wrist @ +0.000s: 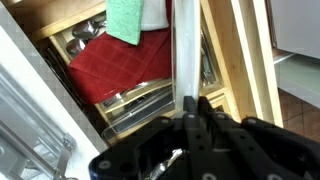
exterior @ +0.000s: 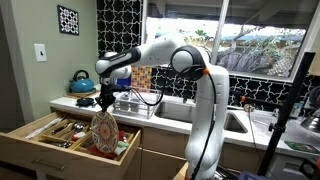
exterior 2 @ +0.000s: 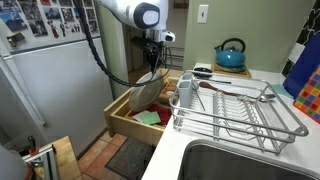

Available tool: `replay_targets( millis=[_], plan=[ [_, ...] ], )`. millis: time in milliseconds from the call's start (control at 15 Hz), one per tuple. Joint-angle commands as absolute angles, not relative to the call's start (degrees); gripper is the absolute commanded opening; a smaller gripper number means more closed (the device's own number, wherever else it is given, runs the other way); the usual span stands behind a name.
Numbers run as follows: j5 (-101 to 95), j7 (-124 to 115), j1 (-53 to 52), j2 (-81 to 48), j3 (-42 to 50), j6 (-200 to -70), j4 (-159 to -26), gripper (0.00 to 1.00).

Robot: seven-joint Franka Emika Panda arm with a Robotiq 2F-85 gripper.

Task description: Move the plate from the drawer to the plate rack

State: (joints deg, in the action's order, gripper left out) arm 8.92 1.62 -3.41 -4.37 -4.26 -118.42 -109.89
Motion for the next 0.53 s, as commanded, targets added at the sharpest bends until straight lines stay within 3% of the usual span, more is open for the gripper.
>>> replay_targets(
  millis=[0, 267, 333, 467],
  plan=[
    [9.6, 3.3, -3.1, -7.9, -3.9, -117.6, -111.0, 0.02],
    [9.5, 3.6, -2.4, -10.4, -3.4, -117.7, -110.9, 0.06],
    [9.1, 3.5, -2.3, -10.6, -3.2, -118.1, -110.9, 0.33],
    [9.1, 3.4, -2.2, -10.9, -3.2, -118.4, -110.8, 0.35]
  ],
)
